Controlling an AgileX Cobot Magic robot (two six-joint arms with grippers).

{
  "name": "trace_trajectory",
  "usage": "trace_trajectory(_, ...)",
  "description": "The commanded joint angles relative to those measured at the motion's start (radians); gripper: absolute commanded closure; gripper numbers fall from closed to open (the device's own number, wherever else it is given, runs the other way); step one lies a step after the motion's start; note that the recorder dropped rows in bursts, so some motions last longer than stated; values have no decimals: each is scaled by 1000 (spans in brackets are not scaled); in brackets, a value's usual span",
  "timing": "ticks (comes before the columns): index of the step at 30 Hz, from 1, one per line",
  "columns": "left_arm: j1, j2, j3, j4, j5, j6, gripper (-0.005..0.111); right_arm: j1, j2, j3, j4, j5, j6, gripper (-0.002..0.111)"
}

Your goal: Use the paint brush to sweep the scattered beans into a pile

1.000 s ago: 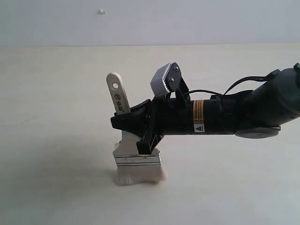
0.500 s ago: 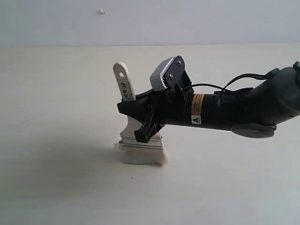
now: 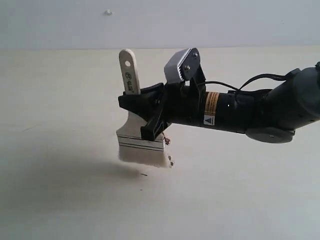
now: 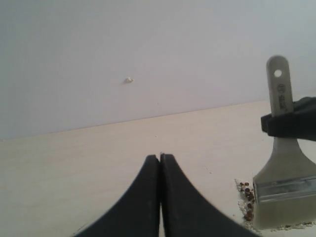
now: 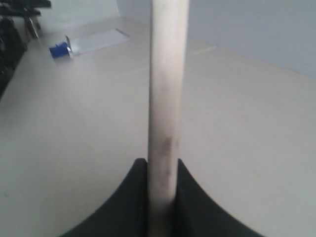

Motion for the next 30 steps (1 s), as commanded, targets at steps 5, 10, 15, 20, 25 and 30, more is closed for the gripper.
trace_trajectory(5, -5, -6, 3, 4, 2, 4, 107, 8, -62, -9, 111, -54, 119, 108)
trace_trajectory(10, -5, -6, 3, 4, 2, 4, 107, 127, -53, -7, 502, 88, 64, 108)
trace_trajectory(15, -5, -6, 3, 4, 2, 4, 107, 372, -53, -7, 1150, 152, -287, 108)
trace_trajectory(20, -5, -6, 3, 4, 2, 4, 107, 532, -43, -91, 1568, 223, -580, 108)
trace_trajectory(25, -5, -6, 3, 4, 2, 4, 107, 590, 63, -250, 1755, 223, -782, 108)
trace_trajectory(30, -5, -6, 3, 4, 2, 4, 107, 590, 159, -308, 1850, 209, -784, 108)
